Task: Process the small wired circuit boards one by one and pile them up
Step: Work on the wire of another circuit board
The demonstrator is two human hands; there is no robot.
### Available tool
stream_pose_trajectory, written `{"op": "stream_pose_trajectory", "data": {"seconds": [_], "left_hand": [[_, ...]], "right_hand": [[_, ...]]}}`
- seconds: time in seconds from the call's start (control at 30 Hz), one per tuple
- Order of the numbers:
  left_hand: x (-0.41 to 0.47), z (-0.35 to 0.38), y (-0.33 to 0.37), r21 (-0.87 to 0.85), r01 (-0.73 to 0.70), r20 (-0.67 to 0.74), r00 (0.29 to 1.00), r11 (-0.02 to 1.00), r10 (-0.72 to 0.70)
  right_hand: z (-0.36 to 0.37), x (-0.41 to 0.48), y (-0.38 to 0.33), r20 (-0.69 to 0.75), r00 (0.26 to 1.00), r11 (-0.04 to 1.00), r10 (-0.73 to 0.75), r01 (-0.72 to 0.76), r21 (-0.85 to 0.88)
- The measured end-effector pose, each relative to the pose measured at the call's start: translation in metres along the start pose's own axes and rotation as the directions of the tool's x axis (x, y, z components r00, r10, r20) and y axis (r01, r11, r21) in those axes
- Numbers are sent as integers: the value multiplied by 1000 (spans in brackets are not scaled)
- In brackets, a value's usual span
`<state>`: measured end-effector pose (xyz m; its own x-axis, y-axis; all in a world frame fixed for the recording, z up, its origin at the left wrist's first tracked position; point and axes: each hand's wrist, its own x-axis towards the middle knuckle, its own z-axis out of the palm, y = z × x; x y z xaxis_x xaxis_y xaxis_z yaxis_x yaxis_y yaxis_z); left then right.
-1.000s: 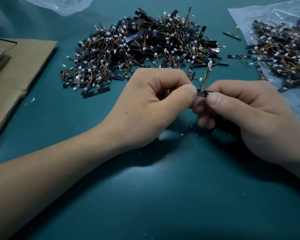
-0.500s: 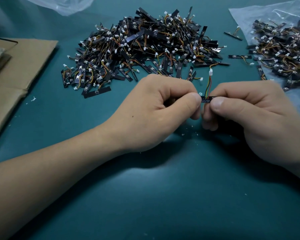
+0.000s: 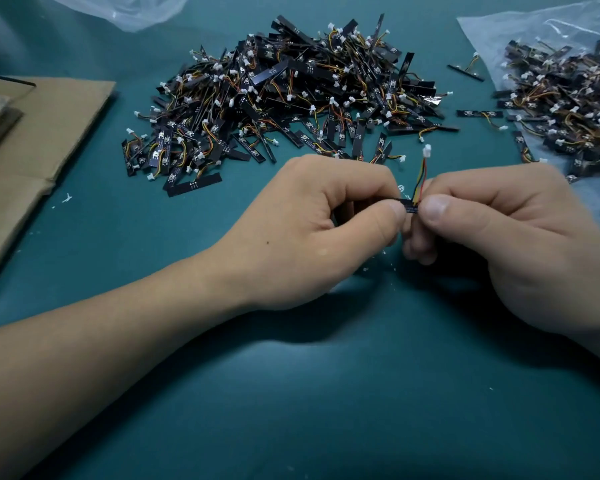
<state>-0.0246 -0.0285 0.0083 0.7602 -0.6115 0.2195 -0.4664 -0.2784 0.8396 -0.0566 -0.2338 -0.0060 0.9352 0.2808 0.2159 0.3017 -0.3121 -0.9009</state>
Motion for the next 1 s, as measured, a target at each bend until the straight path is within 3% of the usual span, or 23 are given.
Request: {"op": "stream_pose_trajectory", "data": {"seconds": [0.67, 1.0], "left_hand": [[1, -2, -3, -15, 13, 27, 1000, 1000, -12], [0, -1, -3, 25, -9, 11, 1000, 1000, 9]], "right_hand": [[7, 0, -1, -47, 996, 974, -75, 63, -218], [7, 0, -2, -61, 996, 985, -60, 49, -164]]}}
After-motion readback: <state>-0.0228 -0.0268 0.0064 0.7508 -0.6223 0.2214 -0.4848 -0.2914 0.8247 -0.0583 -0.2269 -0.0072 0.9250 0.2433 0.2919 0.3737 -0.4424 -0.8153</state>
